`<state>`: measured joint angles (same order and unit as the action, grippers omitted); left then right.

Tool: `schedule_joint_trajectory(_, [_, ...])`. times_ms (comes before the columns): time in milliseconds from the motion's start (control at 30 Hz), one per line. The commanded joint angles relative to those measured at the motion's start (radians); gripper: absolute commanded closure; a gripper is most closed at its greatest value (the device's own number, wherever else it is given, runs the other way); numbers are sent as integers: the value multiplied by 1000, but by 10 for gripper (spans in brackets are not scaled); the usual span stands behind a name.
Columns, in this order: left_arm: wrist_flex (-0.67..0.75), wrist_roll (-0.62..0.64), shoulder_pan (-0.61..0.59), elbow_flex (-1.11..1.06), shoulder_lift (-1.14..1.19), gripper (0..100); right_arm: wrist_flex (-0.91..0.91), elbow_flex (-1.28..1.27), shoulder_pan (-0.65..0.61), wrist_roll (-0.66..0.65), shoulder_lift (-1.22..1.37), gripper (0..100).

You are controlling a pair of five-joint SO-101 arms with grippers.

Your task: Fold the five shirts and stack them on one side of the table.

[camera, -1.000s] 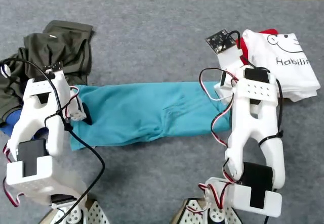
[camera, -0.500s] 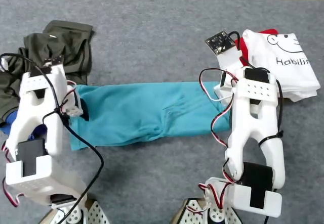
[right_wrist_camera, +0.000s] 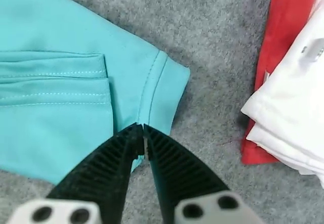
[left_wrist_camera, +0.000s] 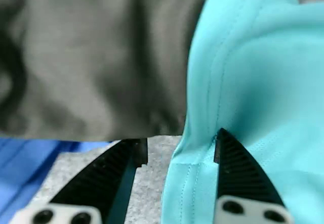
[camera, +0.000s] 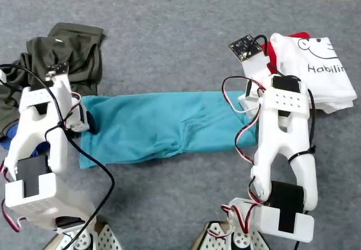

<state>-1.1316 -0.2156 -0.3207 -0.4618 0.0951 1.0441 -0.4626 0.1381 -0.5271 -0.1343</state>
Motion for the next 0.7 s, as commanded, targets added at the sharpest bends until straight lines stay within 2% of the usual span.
schedule_joint_trajectory(0, [35, 28, 14, -31, -5, 797, -2, 8, 19, 9, -7, 993])
schedule_joint_trajectory(333, [63, 35, 18, -78, -5, 816, -31, 4, 21, 11, -1, 993])
schedule_joint_trajectory(500, [63, 124, 21, -74, -5, 816, -31, 18, 31, 11, -8, 993])
schedule_joint_trajectory(667, [63, 176, 84, -80, -4, 829, -21, 104, 93, 11, -8, 993])
